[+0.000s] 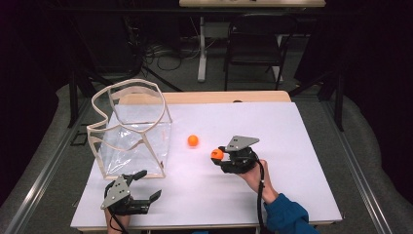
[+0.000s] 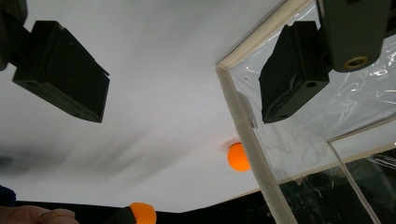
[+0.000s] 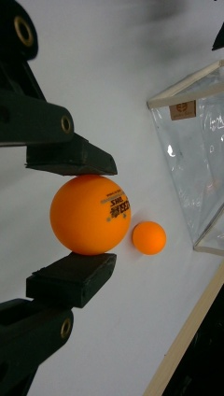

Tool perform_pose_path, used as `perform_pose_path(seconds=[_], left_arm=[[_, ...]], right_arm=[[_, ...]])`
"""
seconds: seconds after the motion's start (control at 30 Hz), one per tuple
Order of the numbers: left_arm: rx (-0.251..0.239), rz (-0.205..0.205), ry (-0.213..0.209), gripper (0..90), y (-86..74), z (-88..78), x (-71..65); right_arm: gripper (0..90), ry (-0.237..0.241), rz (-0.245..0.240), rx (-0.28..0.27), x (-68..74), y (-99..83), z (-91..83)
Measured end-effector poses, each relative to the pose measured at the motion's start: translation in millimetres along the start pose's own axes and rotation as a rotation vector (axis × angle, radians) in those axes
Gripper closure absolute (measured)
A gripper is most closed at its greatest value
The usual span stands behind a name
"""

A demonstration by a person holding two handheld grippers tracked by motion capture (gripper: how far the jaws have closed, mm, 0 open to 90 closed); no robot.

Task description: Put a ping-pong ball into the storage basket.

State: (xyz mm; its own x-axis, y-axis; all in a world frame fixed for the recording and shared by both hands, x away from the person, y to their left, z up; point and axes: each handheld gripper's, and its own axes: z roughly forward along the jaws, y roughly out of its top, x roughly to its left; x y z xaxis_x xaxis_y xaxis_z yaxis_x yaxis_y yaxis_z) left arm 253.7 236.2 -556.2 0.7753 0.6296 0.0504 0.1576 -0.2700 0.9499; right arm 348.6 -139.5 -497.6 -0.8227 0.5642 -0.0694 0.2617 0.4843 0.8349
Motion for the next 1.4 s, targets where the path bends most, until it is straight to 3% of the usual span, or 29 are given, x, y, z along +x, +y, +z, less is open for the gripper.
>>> perform_pose_path(seconds=[0.5, 1.4], left_arm=[[0.010, 0.006, -0.003, 15.9, 0.8, 0.9, 0.0], [0.005, 0.004, -0.006, 15.9, 1.0, 1.9, 1.0]], right_arm=[[50.7, 0.005, -0.013, -0.006, -1.0, 13.3, -0.8], [50.7, 0.026, -0.030, 0.031, -10.2, 40.2, 6.8]])
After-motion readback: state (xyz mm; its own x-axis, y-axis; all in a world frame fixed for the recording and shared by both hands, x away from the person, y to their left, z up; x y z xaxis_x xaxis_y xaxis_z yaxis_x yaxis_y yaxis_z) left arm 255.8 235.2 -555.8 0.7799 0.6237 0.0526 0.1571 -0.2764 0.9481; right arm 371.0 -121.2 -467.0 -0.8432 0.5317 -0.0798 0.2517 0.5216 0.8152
